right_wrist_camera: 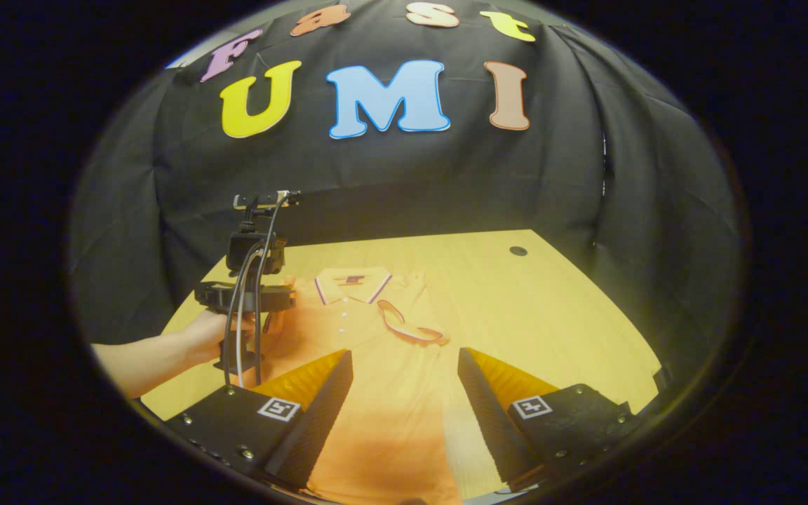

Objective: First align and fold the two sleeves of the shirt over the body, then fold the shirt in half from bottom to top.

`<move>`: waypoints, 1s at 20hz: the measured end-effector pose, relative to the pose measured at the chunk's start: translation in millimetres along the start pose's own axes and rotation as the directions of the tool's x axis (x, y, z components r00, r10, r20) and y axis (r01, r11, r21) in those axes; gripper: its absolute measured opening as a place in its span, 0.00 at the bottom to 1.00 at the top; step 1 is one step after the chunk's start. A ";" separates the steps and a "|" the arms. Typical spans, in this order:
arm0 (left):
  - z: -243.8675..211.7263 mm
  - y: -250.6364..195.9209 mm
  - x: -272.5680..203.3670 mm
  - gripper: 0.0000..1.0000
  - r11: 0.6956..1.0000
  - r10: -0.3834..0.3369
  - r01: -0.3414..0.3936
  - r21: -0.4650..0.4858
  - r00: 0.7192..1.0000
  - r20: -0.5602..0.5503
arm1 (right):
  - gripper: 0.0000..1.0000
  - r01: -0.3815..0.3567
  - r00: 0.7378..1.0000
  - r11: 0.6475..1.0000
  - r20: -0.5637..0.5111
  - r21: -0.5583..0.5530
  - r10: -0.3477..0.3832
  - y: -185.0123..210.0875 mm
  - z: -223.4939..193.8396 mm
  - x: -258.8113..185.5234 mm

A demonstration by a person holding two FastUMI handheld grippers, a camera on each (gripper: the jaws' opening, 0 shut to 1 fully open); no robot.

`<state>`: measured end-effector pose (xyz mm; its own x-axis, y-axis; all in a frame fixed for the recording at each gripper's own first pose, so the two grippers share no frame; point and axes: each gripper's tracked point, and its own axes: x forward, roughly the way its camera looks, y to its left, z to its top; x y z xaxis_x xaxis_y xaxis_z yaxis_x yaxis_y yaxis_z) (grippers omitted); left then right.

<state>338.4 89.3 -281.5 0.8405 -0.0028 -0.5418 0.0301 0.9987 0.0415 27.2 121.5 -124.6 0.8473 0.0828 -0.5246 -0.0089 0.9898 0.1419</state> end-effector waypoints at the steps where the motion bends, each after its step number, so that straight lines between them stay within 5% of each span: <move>1: -2.0 -2.5 -0.9 0.14 1.000 -0.006 0.006 0.003 1.000 -0.009 | 0.94 0.000 1.000 1.000 -0.001 -0.002 0.000 0.6 -0.5 -0.7; 5: -8.8 -13.2 -9.2 0.29 0.999 -0.043 0.042 -0.025 0.998 -0.035 | 0.94 -0.001 1.000 1.000 0.003 -0.020 0.001 -2.8 -3.5 -3.6; 7: -8.1 -14.5 -19.0 0.65 0.998 -0.057 0.056 -0.036 0.998 -0.027 | 0.94 -0.002 1.000 1.000 0.004 -0.023 0.002 -5.9 -5.2 -3.2; 9: -9.0 -14.2 -32.5 0.75 0.997 -0.064 0.064 -0.047 0.998 -0.012 | 0.94 -0.005 1.000 1.000 0.008 -0.026 0.005 -10.5 -7.2 -3.4; 10: -11.6 -13.7 -41.4 0.88 0.997 -0.064 0.064 -0.052 0.998 -0.011 | 0.94 -0.009 1.000 1.000 0.004 -0.030 0.009 -11.2 -12.0 -2.3; 20: -78.3 -16.8 -139.8 0.94 0.992 -0.098 0.091 -0.085 0.992 -0.080 | 0.94 -0.074 0.994 0.994 -0.086 -0.083 0.067 -23.0 -72.6 -12.0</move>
<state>178.0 76.9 -272.2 0.7875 -0.0964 -0.6087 0.0604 0.9950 -0.0795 -21.3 106.2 -182.5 0.7957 0.1588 -0.5845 -0.1161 0.9871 0.1101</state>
